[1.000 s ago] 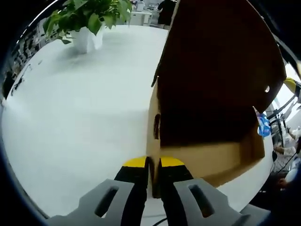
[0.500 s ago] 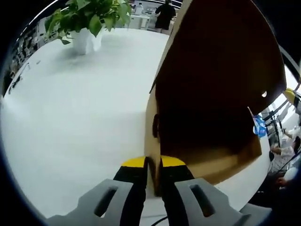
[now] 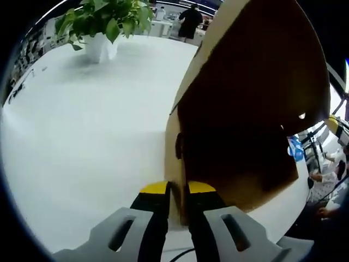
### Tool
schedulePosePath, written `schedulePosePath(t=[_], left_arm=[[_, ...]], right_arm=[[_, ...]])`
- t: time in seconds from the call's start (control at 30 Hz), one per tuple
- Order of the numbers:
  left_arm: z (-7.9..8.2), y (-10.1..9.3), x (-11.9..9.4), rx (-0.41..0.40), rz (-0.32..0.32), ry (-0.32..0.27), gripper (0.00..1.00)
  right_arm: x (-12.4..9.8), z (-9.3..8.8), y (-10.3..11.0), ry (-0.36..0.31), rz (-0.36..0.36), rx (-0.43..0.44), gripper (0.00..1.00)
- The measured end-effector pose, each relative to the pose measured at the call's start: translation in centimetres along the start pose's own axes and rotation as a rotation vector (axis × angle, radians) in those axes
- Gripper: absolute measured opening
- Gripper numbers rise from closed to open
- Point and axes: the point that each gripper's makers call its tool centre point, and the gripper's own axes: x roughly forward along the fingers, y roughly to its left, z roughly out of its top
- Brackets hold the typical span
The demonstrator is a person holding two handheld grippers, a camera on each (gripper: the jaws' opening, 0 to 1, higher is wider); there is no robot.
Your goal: Operate the shoe box by opening the lid, removing the specified soft item, and placing it in the target area until the item is outside and the box remains undamaged.
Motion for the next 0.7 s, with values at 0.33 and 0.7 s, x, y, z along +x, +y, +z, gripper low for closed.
schedulePosePath(t=[0.33, 0.7], left_arm=[[1.0, -1.6, -1.5, 0.013, -0.075, -0.053, 0.24], [1.7, -1.0, -7.0, 0.038, -0.132, -0.124, 0.27]], right_arm=[[-0.3, -0.2, 0.2, -0.001, -0.003, 0.003, 0.00], [-0.6, -0.8, 0.9, -0.001, -0.002, -0.010, 0.00]])
